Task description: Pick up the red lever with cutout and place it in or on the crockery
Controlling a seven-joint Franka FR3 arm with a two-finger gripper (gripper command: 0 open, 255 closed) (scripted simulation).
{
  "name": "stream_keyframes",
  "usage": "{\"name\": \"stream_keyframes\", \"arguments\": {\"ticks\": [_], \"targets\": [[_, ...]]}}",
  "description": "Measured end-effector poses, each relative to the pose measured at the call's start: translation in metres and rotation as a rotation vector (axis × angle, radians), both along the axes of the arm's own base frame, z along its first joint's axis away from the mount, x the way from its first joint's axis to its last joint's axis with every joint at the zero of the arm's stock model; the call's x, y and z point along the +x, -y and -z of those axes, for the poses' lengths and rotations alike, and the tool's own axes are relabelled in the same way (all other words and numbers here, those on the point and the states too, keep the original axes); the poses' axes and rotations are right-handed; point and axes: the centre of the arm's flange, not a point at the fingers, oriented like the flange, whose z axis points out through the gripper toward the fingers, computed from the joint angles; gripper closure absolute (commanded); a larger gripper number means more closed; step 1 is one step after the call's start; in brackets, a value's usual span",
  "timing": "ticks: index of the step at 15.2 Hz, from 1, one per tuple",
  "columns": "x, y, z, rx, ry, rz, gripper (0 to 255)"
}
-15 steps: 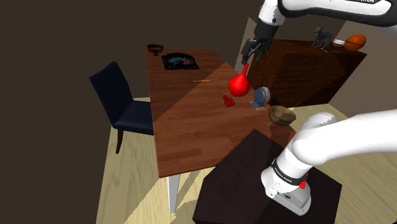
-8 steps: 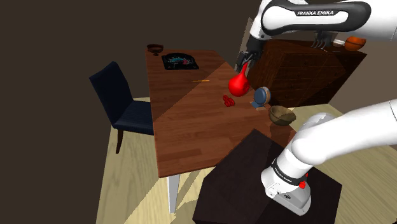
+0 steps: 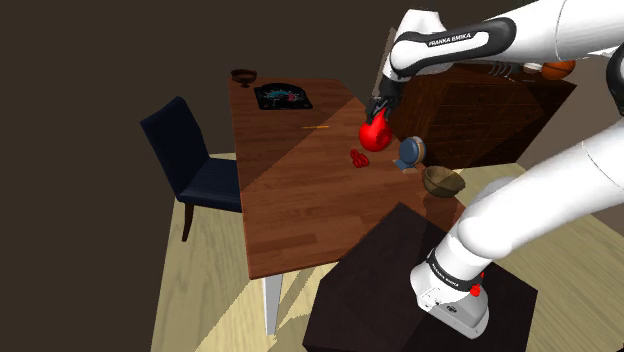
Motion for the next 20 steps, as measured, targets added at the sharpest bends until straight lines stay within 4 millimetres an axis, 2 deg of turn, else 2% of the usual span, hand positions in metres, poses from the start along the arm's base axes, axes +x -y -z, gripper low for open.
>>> {"name": "stream_keyframes", "arguments": {"ticks": [4,20], "targets": [[0.025,0.030,0.040,0.002,-0.010,-0.002,0],[0.103,0.144,0.195,0.012,-0.052,-0.007,0]]}}
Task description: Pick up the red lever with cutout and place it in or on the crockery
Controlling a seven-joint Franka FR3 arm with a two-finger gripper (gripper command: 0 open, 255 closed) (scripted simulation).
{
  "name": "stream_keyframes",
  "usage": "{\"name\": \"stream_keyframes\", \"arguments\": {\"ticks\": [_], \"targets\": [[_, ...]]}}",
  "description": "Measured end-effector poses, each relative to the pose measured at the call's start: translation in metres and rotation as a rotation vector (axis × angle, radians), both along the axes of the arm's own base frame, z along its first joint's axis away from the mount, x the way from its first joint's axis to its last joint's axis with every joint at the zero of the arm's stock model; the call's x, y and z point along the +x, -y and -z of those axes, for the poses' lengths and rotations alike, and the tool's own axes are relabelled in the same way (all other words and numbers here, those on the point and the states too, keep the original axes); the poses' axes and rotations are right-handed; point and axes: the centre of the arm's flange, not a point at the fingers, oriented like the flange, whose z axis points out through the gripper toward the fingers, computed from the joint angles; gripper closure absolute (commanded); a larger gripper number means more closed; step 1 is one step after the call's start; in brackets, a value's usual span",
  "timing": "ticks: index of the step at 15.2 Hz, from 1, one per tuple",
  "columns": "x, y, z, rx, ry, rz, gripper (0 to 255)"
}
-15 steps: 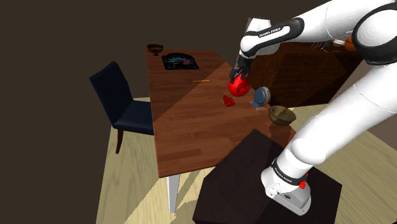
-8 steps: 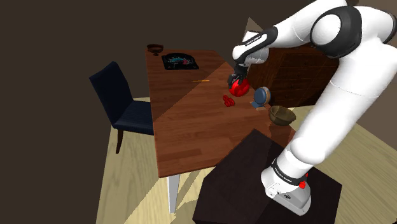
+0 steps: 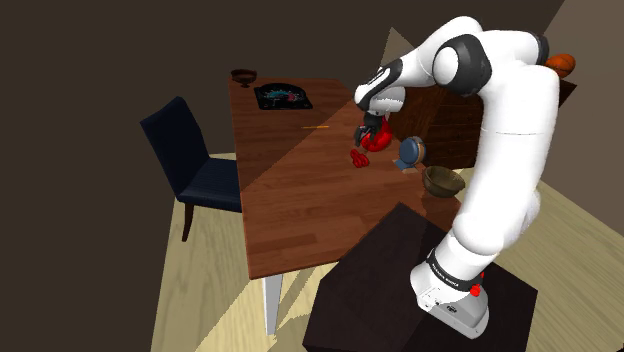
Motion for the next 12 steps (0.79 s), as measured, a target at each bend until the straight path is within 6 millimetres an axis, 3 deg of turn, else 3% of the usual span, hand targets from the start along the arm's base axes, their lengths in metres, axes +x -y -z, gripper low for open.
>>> {"name": "stream_keyframes", "arguments": {"ticks": [7,12], "targets": [[0.036,0.056,0.072,0.005,-0.018,-0.003,0],[0.048,0.069,0.107,0.007,-0.024,-0.004,0]]}}
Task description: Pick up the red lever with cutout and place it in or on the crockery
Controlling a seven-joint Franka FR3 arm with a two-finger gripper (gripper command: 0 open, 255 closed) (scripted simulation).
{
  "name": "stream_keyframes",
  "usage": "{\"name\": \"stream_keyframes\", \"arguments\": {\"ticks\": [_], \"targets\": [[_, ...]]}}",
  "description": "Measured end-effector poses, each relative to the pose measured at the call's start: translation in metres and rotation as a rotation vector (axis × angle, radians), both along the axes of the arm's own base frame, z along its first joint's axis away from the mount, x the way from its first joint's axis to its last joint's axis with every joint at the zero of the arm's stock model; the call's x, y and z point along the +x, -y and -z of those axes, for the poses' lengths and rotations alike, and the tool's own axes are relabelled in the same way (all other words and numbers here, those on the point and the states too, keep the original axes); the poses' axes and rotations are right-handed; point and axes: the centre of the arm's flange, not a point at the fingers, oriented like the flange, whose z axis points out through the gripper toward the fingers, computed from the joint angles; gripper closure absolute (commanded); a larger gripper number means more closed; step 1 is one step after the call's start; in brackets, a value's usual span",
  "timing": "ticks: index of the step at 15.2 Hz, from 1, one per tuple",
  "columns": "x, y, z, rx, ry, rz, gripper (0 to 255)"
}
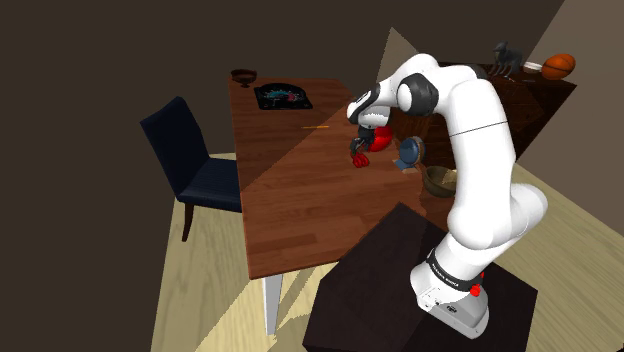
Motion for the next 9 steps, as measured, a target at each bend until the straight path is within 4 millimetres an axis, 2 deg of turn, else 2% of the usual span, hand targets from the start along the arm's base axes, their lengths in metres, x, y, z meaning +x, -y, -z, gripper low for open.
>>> {"name": "stream_keyframes", "arguments": {"ticks": [5,9], "targets": [[0.000,0.003,0.026,0.000,0.000,0.000,0],[0.000,0.002,0.030,0.000,0.000,0.000,0]]}}
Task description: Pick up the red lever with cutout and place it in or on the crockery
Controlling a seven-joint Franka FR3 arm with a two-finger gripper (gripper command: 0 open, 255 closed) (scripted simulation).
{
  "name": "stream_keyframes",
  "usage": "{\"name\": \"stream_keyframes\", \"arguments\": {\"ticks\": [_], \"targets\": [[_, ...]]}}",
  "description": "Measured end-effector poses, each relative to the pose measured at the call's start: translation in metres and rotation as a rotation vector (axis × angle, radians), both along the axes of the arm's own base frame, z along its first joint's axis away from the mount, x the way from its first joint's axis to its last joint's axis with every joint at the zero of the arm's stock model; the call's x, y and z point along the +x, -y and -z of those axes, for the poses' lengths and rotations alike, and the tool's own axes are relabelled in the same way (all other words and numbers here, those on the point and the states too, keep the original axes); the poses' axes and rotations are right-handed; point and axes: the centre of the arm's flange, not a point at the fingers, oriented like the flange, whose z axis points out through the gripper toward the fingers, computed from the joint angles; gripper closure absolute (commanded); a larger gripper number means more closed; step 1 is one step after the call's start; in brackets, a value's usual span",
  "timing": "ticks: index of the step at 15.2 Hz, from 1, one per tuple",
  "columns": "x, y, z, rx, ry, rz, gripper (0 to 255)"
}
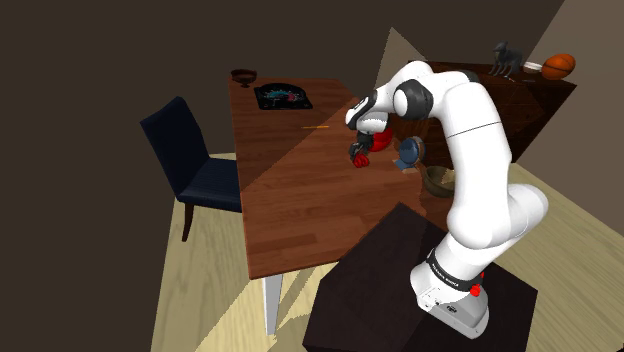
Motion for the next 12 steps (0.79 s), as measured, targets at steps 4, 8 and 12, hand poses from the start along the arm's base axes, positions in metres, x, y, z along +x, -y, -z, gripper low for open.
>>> {"name": "stream_keyframes", "arguments": {"ticks": [4,8,12], "targets": [[0.0000,0.0000,0.0001,0.000,0.000,0.000,255],[0.0000,-0.0001,0.0002,0.000,0.000,0.000,255],[0.0000,0.0000,0.0003,0.000,0.000,0.000,255]]}}
